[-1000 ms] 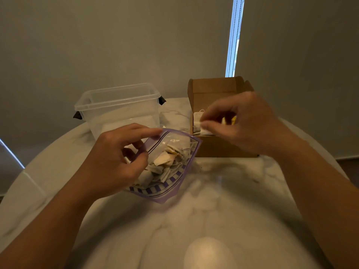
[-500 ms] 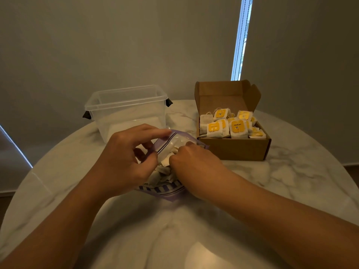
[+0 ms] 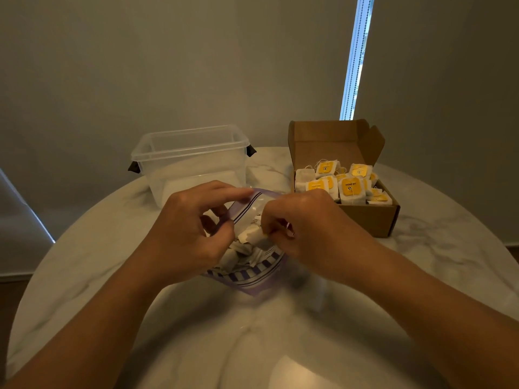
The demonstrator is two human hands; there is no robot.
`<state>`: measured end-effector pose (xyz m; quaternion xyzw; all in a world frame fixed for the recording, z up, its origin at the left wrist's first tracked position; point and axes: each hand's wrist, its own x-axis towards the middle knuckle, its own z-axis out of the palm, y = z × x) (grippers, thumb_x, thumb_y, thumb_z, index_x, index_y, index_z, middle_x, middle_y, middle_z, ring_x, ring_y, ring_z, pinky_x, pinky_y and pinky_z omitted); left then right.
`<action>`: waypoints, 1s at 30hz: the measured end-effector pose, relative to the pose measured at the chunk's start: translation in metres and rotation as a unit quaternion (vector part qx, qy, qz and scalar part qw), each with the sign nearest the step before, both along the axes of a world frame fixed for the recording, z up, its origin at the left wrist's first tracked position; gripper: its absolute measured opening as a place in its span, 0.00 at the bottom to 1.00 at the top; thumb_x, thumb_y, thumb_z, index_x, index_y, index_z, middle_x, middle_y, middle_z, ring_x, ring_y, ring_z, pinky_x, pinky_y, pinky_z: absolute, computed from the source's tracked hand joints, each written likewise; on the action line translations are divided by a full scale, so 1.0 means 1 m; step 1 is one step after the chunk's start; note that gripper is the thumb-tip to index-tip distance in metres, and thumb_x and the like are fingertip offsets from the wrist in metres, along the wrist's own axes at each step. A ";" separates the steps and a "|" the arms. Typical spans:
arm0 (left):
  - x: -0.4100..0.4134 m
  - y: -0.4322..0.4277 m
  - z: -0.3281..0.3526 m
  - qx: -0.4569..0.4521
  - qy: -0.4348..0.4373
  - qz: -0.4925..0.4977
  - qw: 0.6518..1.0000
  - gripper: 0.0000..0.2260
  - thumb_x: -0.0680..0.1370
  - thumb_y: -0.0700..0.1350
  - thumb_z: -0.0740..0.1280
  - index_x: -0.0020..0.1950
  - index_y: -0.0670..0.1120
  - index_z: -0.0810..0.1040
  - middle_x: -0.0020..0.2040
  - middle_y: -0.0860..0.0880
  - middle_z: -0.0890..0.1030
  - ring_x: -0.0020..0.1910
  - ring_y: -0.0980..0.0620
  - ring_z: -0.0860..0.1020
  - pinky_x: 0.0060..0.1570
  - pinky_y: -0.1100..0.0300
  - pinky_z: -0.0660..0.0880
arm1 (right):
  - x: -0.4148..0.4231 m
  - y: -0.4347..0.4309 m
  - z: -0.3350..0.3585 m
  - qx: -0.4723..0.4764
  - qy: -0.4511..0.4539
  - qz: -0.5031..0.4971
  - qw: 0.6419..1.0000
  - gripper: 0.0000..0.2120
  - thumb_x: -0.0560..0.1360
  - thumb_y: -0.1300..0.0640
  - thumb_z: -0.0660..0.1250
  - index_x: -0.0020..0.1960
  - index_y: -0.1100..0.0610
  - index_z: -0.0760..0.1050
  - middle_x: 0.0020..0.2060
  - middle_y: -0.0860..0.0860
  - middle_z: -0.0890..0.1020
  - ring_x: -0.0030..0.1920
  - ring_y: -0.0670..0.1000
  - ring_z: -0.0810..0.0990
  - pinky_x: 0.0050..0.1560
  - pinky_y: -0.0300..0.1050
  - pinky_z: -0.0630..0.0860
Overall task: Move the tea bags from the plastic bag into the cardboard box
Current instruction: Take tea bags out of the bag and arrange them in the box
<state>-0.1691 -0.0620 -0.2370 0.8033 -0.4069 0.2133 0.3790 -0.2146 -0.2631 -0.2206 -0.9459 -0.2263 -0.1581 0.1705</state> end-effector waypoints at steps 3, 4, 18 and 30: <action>0.000 0.000 0.000 -0.003 0.003 0.003 1.000 0.19 0.73 0.42 0.65 0.64 0.50 0.79 0.54 0.58 0.80 0.46 0.52 0.79 0.35 0.57 0.80 | 0.002 -0.012 0.003 0.031 0.042 0.053 0.997 0.11 0.73 0.60 0.73 0.53 0.50 0.78 0.46 0.44 0.81 0.43 0.42 0.80 0.44 0.33 0.79; 0.000 -0.001 0.000 -0.002 0.001 0.006 1.000 0.20 0.72 0.40 0.66 0.64 0.50 0.78 0.54 0.57 0.80 0.45 0.53 0.79 0.36 0.58 0.81 | 0.002 -0.016 0.004 0.041 0.056 0.064 0.995 0.13 0.73 0.60 0.73 0.54 0.49 0.77 0.46 0.44 0.81 0.43 0.42 0.80 0.44 0.30 0.78; -0.002 0.001 0.001 0.007 0.006 0.017 1.000 0.21 0.72 0.41 0.65 0.64 0.49 0.79 0.54 0.57 0.80 0.44 0.52 0.79 0.37 0.64 0.79 | 0.017 -0.077 0.027 0.362 0.034 0.091 0.927 0.10 0.69 0.65 0.74 0.50 0.59 0.83 0.43 0.51 0.86 0.45 0.49 0.85 0.44 0.37 0.80; 0.001 -0.001 0.000 0.006 -0.001 -0.006 1.000 0.21 0.73 0.52 0.64 0.64 0.49 0.79 0.52 0.54 0.81 0.44 0.48 0.79 0.35 0.65 0.77 | 0.081 -0.174 0.023 0.211 -0.071 -0.165 0.961 0.10 0.75 0.64 0.70 0.53 0.52 0.83 0.48 0.47 0.82 0.49 0.45 0.81 0.46 0.36 0.77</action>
